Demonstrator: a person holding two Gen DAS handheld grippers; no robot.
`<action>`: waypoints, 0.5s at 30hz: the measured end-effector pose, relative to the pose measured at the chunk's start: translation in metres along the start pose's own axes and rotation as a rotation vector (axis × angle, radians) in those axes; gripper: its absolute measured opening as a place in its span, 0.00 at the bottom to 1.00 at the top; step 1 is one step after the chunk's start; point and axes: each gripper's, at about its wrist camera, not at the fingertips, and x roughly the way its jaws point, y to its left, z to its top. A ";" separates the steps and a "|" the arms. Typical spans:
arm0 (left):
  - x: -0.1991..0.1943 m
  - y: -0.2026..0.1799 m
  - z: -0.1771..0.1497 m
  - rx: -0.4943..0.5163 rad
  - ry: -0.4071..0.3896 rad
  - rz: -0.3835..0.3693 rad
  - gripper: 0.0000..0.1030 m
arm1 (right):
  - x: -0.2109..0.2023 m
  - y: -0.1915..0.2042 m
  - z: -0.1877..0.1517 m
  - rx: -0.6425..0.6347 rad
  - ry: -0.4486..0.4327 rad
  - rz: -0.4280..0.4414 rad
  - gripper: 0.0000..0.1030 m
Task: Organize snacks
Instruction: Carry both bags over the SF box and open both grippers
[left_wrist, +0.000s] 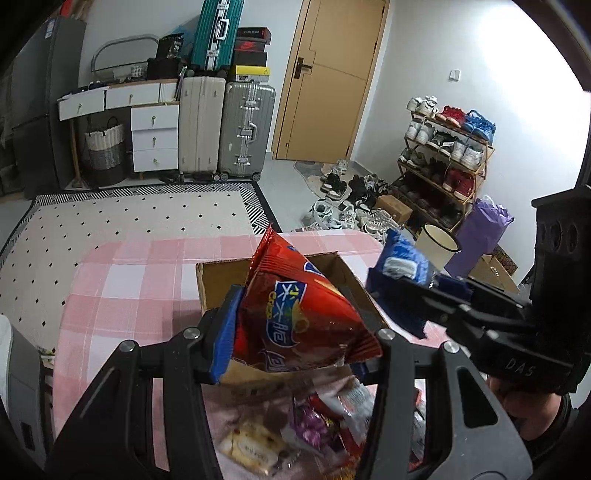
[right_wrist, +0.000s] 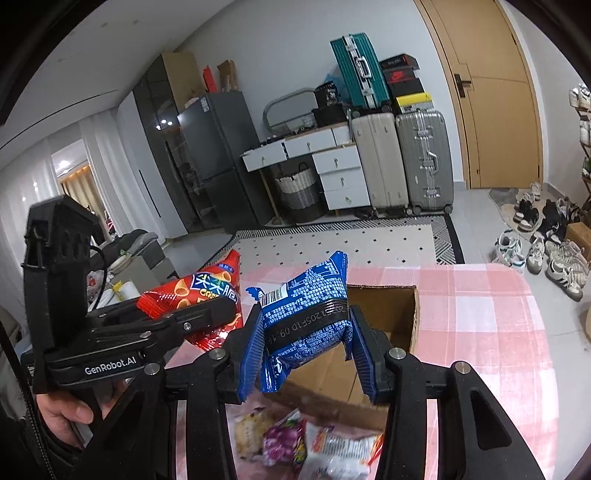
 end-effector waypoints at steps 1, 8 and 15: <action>0.011 0.001 0.003 0.003 0.010 0.002 0.46 | 0.007 -0.003 0.002 0.005 0.011 -0.002 0.43; 0.078 0.010 0.005 -0.013 0.084 0.007 0.46 | 0.059 -0.024 0.001 0.022 0.097 -0.032 0.43; 0.128 0.020 -0.001 -0.033 0.119 0.031 0.46 | 0.094 -0.038 -0.011 0.031 0.145 -0.054 0.43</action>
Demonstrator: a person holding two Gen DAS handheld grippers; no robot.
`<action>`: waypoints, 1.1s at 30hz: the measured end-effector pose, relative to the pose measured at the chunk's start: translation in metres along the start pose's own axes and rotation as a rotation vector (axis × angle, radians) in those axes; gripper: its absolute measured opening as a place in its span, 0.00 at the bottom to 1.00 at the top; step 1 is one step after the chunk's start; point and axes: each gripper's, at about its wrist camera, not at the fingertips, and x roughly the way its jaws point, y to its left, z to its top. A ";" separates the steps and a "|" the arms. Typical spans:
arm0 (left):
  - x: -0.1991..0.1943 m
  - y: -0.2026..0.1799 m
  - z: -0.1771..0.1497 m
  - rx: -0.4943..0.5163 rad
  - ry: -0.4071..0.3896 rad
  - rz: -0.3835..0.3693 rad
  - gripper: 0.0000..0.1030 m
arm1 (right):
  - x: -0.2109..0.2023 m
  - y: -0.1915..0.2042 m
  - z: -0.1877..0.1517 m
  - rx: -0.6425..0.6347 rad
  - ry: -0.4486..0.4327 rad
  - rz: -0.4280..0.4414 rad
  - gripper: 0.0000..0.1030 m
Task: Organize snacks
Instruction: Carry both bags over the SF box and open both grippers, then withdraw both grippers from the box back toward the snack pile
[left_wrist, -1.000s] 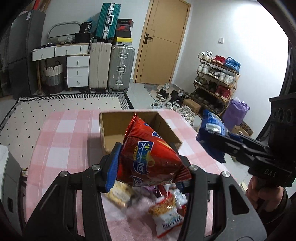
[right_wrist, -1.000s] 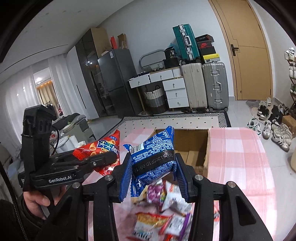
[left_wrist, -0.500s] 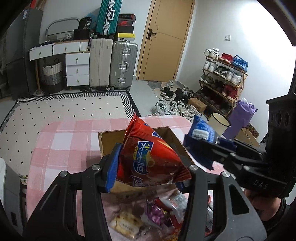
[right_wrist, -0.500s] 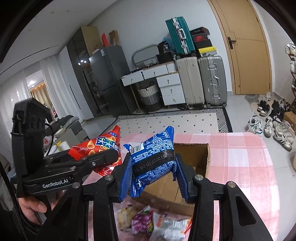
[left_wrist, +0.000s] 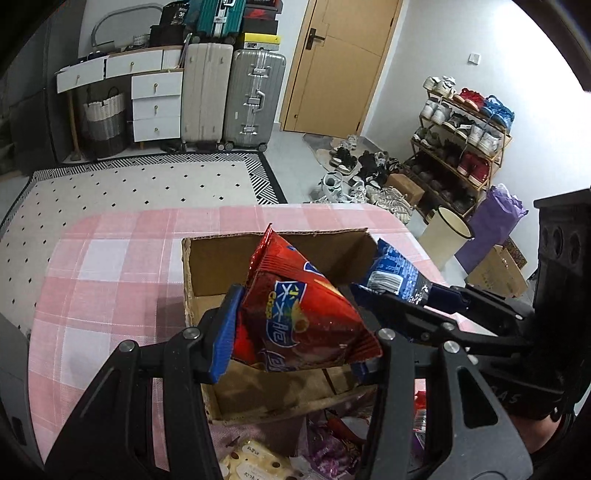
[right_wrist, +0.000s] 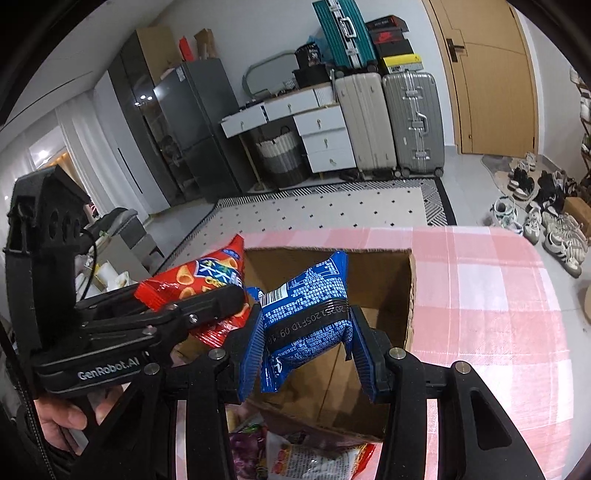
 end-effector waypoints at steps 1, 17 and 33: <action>0.004 0.000 0.000 0.003 0.002 0.000 0.46 | 0.006 -0.003 0.000 0.005 0.008 -0.011 0.43; -0.006 -0.002 -0.019 -0.010 -0.018 0.014 0.64 | -0.013 -0.017 -0.002 0.060 -0.040 -0.019 0.62; -0.148 -0.040 -0.081 0.045 -0.156 0.021 0.77 | -0.141 0.023 -0.043 -0.015 -0.182 -0.046 0.67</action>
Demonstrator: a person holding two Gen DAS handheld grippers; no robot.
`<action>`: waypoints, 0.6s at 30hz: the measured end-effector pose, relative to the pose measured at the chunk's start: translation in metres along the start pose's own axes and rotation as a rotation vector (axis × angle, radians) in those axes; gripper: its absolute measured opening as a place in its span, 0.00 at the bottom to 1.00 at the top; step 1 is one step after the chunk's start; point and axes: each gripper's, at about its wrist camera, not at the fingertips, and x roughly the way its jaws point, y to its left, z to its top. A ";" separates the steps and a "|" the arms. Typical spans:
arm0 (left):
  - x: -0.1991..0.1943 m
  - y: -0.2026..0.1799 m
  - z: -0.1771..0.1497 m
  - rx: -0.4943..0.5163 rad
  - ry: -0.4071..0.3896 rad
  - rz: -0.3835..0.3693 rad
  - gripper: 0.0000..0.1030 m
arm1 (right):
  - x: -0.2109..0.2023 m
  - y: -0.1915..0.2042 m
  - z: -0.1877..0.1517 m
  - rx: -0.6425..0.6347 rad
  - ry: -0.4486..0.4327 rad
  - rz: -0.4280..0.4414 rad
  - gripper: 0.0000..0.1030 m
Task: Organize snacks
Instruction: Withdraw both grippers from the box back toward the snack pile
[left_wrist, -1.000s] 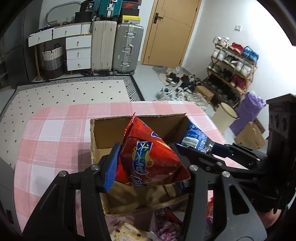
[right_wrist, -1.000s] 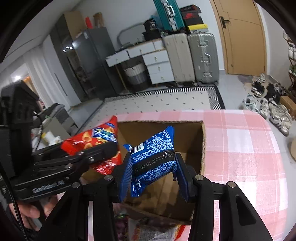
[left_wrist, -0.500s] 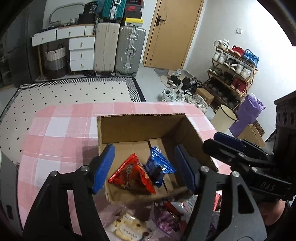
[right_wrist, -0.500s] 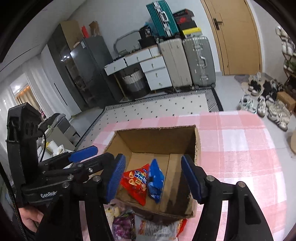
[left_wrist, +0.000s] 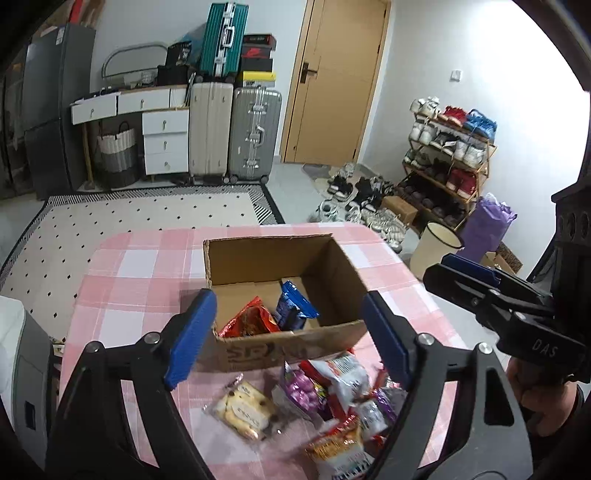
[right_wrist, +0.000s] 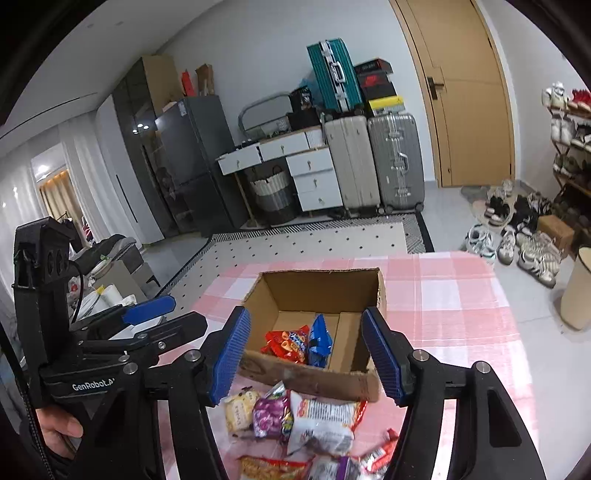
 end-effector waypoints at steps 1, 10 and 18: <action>-0.009 -0.003 -0.004 0.002 -0.004 0.000 0.77 | -0.008 0.005 -0.003 -0.010 -0.010 0.003 0.69; -0.079 -0.026 -0.038 0.024 -0.057 -0.020 0.92 | -0.087 0.038 -0.040 -0.085 -0.100 -0.008 0.92; -0.125 -0.033 -0.060 0.010 -0.095 -0.026 0.99 | -0.139 0.062 -0.076 -0.130 -0.137 -0.024 0.97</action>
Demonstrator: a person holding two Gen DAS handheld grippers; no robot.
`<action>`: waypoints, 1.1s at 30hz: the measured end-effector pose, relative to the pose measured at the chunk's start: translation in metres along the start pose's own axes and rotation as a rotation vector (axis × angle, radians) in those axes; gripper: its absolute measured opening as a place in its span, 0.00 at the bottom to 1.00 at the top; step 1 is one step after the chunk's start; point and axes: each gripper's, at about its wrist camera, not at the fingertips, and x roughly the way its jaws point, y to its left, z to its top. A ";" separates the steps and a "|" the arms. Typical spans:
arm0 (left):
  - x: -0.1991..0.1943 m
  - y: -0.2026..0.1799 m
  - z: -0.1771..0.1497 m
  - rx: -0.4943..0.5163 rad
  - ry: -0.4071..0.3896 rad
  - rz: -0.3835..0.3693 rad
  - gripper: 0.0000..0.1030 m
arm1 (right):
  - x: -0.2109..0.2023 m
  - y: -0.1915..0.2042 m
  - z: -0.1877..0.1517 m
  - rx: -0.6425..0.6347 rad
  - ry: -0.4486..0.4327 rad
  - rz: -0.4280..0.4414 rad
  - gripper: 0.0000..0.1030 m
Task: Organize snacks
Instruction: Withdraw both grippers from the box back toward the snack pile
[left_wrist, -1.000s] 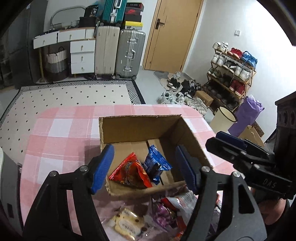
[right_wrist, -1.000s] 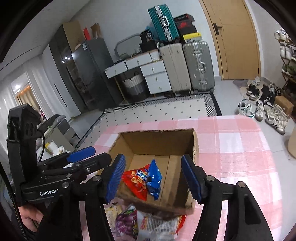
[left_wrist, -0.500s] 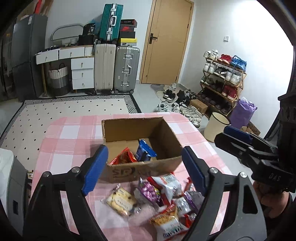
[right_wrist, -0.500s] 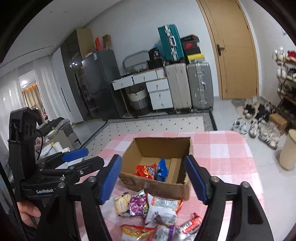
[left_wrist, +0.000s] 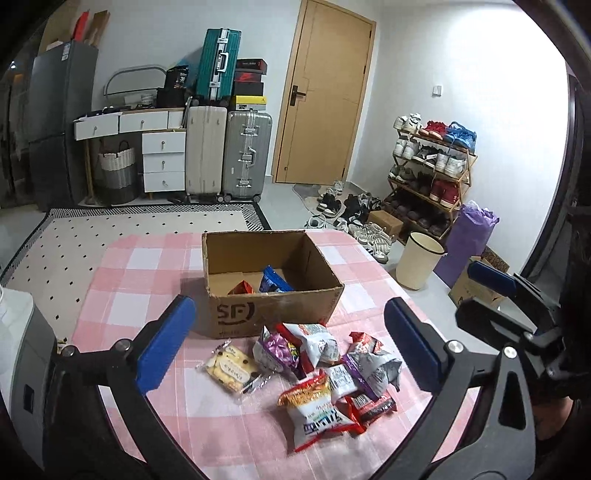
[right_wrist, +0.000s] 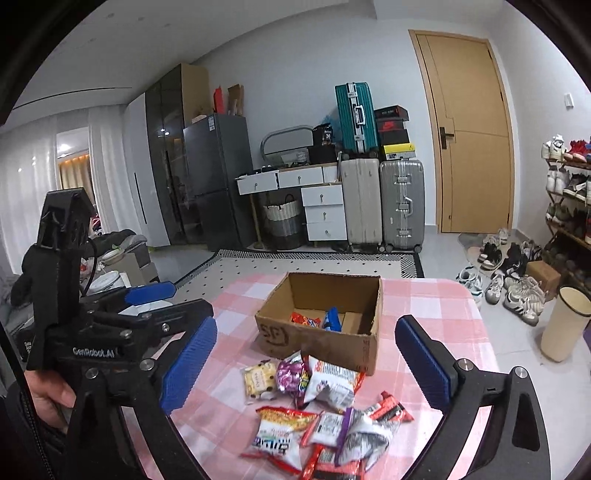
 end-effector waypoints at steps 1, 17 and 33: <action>-0.003 0.000 0.000 -0.001 -0.003 -0.003 0.99 | -0.007 0.001 -0.003 0.003 -0.004 -0.002 0.97; -0.014 0.002 -0.045 -0.033 0.022 -0.012 0.99 | -0.040 -0.028 -0.038 0.072 0.022 -0.071 0.97; 0.048 0.005 -0.088 -0.041 0.118 -0.044 0.99 | 0.003 -0.054 -0.086 0.123 0.120 -0.060 0.97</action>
